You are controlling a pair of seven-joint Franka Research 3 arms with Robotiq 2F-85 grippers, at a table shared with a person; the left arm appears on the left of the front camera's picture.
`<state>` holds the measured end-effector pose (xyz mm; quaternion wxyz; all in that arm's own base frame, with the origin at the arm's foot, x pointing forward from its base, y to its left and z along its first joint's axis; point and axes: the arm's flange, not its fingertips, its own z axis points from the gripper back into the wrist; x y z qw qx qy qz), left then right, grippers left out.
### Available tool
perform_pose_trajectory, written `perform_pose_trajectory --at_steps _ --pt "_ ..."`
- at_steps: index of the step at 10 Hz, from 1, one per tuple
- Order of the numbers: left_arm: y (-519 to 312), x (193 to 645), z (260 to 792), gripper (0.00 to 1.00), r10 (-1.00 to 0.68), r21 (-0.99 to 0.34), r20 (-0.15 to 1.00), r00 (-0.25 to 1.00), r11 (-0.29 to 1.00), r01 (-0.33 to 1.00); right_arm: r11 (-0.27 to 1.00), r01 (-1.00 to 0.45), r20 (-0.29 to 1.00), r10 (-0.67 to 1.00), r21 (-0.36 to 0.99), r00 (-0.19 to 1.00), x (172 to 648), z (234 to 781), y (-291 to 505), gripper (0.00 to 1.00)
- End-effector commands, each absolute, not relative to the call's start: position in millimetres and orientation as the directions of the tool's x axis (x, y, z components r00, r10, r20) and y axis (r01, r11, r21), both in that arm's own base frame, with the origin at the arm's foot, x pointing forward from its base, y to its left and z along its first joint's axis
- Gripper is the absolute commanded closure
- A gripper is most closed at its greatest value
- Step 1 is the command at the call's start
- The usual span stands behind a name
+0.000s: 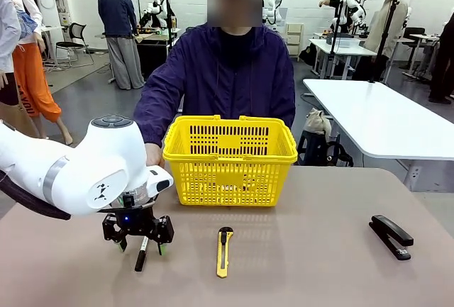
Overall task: Place the items the person wants into the basket.
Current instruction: Pick up the item the person points to and place it in the Market Basket.
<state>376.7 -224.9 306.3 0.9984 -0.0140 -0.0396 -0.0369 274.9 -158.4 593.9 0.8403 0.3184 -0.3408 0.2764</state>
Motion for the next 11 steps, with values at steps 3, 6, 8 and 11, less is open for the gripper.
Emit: perform_pose_trajectory --at_steps 3,6,8,11 --pt "-230.8 378.7 304.8 0.59 -0.044 -0.005 0.086 0.995 0.999 0.044 0.636 -0.686 0.755 0.24 0.353 0.611 275.9 594.1 -158.4 0.0" --pt "-230.3 380.3 304.7 1.0 -0.045 0.007 0.073 0.996 0.999 0.044 0.636 -0.686 0.755 0.24 0.353 0.611 275.9 594.1 -158.4 0.0" --pt "-230.4 379.9 303.5 1.0 -0.044 0.01 0.066 0.997 0.999 0.044 0.636 -0.686 0.755 0.24 0.353 0.611 275.9 594.1 -158.4 0.0" --pt "-230.6 379.3 302.2 1.0 -0.044 0.01 0.063 0.997 0.999 0.044 0.636 -0.686 0.755 0.24 0.353 0.611 275.9 594.1 -158.4 0.0"
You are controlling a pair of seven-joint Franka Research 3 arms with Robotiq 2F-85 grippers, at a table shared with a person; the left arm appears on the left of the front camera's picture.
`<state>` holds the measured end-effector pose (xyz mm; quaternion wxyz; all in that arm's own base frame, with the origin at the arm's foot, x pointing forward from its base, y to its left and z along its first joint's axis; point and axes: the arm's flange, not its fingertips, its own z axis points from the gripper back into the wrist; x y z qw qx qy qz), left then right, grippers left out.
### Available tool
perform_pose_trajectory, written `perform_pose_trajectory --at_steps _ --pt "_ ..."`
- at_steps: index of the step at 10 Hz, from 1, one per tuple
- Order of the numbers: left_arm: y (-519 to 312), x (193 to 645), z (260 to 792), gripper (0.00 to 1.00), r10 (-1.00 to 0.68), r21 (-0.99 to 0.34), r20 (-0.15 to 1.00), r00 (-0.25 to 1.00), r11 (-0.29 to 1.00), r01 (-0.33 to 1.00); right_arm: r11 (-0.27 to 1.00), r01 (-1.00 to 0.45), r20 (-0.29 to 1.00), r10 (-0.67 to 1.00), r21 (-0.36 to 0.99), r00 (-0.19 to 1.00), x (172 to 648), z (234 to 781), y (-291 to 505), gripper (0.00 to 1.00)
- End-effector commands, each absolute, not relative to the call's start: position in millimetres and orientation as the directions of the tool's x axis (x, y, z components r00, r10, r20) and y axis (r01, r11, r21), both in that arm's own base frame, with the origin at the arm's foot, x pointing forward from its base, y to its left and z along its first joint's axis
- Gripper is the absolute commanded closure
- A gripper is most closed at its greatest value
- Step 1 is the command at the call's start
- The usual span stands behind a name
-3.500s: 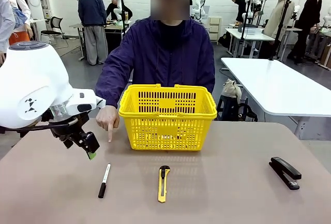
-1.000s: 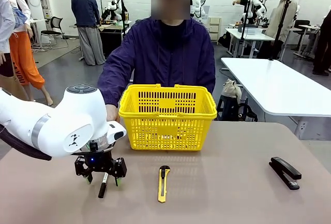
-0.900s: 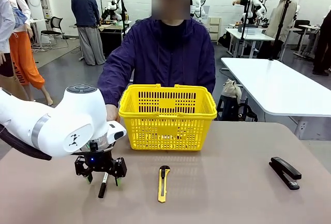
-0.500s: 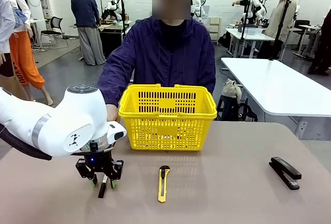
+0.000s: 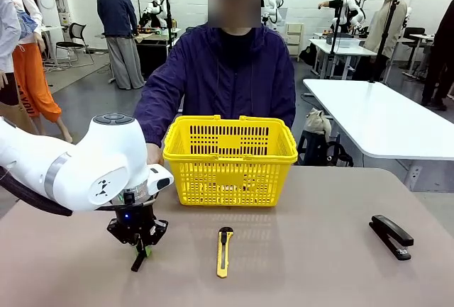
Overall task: Place the items the person wants into the basket.
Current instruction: Pick up the item the person points to and place it in the Market Basket.
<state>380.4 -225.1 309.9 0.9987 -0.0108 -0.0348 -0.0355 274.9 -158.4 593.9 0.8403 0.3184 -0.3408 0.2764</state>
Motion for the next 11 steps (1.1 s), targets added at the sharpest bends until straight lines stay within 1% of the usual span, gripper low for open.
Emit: perform_pose_trajectory --at_steps 1,3,4,5,6,8,9,11 --pt "-230 381 303 1.0 -0.046 0.012 0.06 0.997 0.999 0.045 0.636 -0.686 0.755 0.24 0.353 0.611 276 594 -158 0.0" --pt "-229 379 309 1.0 -0.036 0.006 0.072 0.997 0.999 0.036 0.636 -0.686 0.755 0.24 0.353 0.611 276 594 -158 0.0" --pt "-226 374 325 1.0 -0.019 -0.012 0.089 0.996 1.0 0.02 0.636 -0.686 0.755 0.24 0.353 0.611 276 594 -158 0.0" --pt "-223 365 358 1.0 0.012 -0.011 0.102 0.995 1.0 -0.011 0.636 -0.686 0.755 0.24 0.353 0.611 276 594 -158 0.0" --pt "-222 346 401 1.0 0.009 -0.005 0.159 0.987 1.0 -0.009 0.636 -0.686 0.755 0.24 0.353 0.611 276 594 -158 0.0" --pt "-227 315 464 1.0 -0.01 0.019 0.216 0.976 1.0 0.006 0.636 -0.686 0.755 0.24 0.353 0.611 276 594 -158 0.0" --pt "-229 309 491 1.0 -0.023 0.037 0.203 0.979 0.999 0.016 0.636 -0.686 0.755 0.24 0.353 0.611 276 594 -158 0.0" --pt "-231 298 530 1.0 -0.046 0.018 0.201 0.979 0.999 0.043 0.636 -0.686 0.755 0.24 0.353 0.611 276 594 -158 0.0"
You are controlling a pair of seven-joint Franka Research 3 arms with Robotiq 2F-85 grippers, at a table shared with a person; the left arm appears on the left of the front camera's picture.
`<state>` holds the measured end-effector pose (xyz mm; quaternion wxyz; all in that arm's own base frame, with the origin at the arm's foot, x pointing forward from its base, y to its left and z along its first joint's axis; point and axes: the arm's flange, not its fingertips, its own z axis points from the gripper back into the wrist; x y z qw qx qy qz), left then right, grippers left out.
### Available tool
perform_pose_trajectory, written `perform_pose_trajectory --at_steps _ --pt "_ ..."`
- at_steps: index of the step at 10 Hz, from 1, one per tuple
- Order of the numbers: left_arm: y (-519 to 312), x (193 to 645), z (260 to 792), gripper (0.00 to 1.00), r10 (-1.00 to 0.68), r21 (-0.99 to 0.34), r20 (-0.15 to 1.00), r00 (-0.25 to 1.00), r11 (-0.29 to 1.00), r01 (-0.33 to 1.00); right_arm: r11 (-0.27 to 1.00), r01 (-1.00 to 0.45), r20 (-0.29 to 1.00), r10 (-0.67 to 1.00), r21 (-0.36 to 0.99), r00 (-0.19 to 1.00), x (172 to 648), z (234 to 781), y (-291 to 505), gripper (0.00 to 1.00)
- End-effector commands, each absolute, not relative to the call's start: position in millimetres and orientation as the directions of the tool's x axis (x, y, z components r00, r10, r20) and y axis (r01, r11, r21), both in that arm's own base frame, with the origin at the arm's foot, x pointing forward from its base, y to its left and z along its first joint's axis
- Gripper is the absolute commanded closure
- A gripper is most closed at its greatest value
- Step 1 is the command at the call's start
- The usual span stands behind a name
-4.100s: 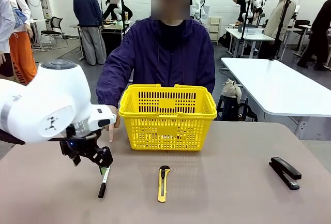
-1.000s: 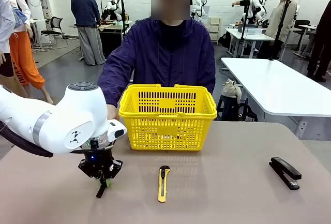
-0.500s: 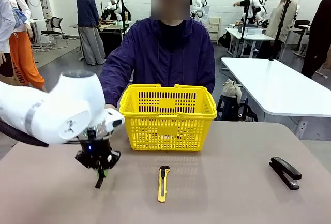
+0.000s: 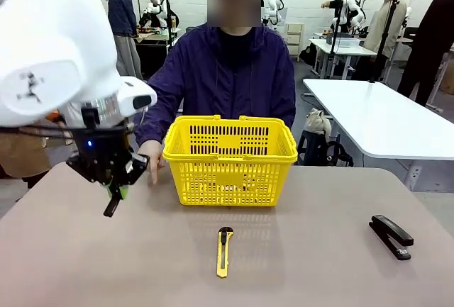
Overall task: Place the items the person wants into the basket.
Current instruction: Pick up the item the person points to and place it in the Market Basket.
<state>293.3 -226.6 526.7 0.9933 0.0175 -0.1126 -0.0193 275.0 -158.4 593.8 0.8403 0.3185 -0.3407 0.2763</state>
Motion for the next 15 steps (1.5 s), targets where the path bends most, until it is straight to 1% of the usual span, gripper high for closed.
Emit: perform_pose_trajectory --at_steps 1,4,5,11,12,13,14,15 --pt "-231 295 541 1.0 -0.059 0.011 0.204 0.977 0.998 0.058 0.636 -0.686 0.755 0.24 0.353 0.611 276 594 -158 0.0" --pt "-230 285 547 1.0 -0.081 -0.03 0.216 0.973 0.996 0.09 0.636 -0.686 0.755 0.24 0.353 0.611 276 594 -158 0.0" --pt "-233 289 552 1.0 -0.052 0.011 0.224 0.973 0.999 0.05 0.636 -0.686 0.755 0.24 0.353 0.611 276 594 -158 0.0" --pt "-233 289 552 1.0 -0.052 0.011 0.224 0.973 0.999 0.05 0.636 -0.686 0.755 0.24 0.353 0.611 276 594 -158 0.0" --pt "-233 289 551 0.86 -0.054 0.001 0.217 0.975 0.998 0.055 0.636 -0.686 0.755 0.24 0.353 0.611 276 594 -158 0.0" --pt "-247 324 578 0.86 -0.19 0.031 0.219 0.957 0.982 0.188 0.636 -0.686 0.755 0.24 0.353 0.611 276 594 -158 0.0" --pt "-262 341 597 0.86 -0.305 0.038 0.22 0.927 0.952 0.304 0.636 -0.686 0.755 0.24 0.353 0.611 276 594 -158 0.0" --pt "-279 346 607 0.86 -0.463 0.116 0.205 0.862 0.886 0.449 0.636 -0.686 0.755 0.24 0.353 0.611 276 594 -158 0.0"
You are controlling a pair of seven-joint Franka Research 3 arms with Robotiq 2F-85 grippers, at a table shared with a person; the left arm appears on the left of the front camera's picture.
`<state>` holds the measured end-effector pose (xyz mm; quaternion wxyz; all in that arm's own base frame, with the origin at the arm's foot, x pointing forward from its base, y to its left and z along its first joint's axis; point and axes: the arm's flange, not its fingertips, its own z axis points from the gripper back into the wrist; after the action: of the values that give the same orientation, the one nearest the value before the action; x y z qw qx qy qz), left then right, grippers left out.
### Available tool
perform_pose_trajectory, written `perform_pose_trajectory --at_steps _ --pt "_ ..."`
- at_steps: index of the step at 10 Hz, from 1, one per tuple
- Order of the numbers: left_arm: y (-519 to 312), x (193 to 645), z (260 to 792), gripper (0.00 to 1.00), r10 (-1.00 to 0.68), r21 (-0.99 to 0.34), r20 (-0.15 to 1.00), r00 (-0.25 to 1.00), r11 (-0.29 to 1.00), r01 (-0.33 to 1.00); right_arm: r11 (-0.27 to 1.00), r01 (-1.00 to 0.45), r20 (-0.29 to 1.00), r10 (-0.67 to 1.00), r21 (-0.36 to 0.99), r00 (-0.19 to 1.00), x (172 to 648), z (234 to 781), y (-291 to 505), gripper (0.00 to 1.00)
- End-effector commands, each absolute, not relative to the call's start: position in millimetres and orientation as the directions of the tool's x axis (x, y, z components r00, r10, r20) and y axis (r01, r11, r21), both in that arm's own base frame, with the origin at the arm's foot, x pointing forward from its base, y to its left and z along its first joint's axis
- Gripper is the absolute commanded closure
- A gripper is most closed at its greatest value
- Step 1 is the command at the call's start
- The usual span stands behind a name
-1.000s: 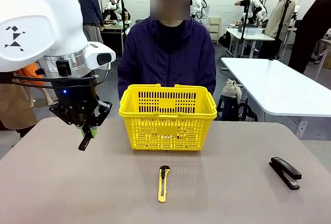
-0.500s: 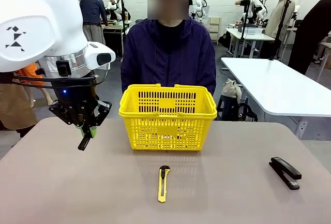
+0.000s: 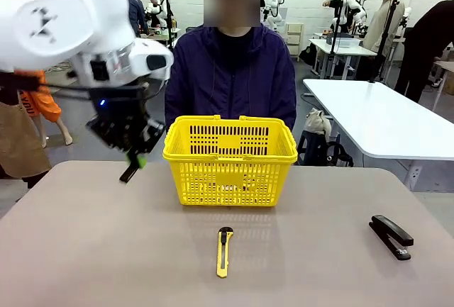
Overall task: Place the items the person wants into the basket.
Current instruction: Pick up the item the person points to and place it in the Market Basket.
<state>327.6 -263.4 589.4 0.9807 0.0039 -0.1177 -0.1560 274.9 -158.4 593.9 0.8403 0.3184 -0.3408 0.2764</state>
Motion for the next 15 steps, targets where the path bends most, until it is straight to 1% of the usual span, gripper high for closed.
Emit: perform_pose_trajectory --at_steps 1,3,5,7,8,10,11,12,15 --pt "-298 360 621 0.86 -0.584 0.199 0.178 0.792 0.81 0.552 0.636 -0.686 0.755 0.24 0.353 0.611 276 594 -158 0.0" --pt "-336 389 636 0.86 -0.721 0.282 0.136 0.679 0.685 0.672 0.636 -0.686 0.755 0.24 0.353 0.611 276 594 -158 0.0" --pt "-371 413 626 0.86 -0.808 0.33 0.121 0.577 0.581 0.744 0.636 -0.686 0.755 0.24 0.353 0.611 276 594 -158 0.0" --pt "-391 441 601 0.86 -0.855 0.29 0.144 0.498 0.517 0.805 0.636 -0.686 0.755 0.24 0.353 0.611 276 594 -158 0.0" --pt "-394 446 590 0.86 -0.867 0.269 0.154 0.474 0.498 0.825 0.636 -0.686 0.755 0.24 0.353 0.611 276 594 -158 0.0" --pt "-393 456 584 0.86 -0.871 0.238 0.158 0.466 0.491 0.838 0.636 -0.686 0.755 0.24 0.353 0.611 276 594 -158 0.0" --pt "-389 462 585 0.86 -0.856 0.222 0.177 0.486 0.515 0.828 0.636 -0.686 0.755 0.24 0.353 0.611 276 594 -158 0.0" --pt "-401 455 574 0.86 -0.862 0.265 0.15 0.484 0.507 0.821 0.636 -0.686 0.755 0.24 0.353 0.611 276 594 -158 0.0" --pt "-401 455 574 0.86 -0.862 0.265 0.15 0.484 0.507 0.821 0.636 -0.686 0.755 0.24 0.353 0.611 276 594 -158 0.0"
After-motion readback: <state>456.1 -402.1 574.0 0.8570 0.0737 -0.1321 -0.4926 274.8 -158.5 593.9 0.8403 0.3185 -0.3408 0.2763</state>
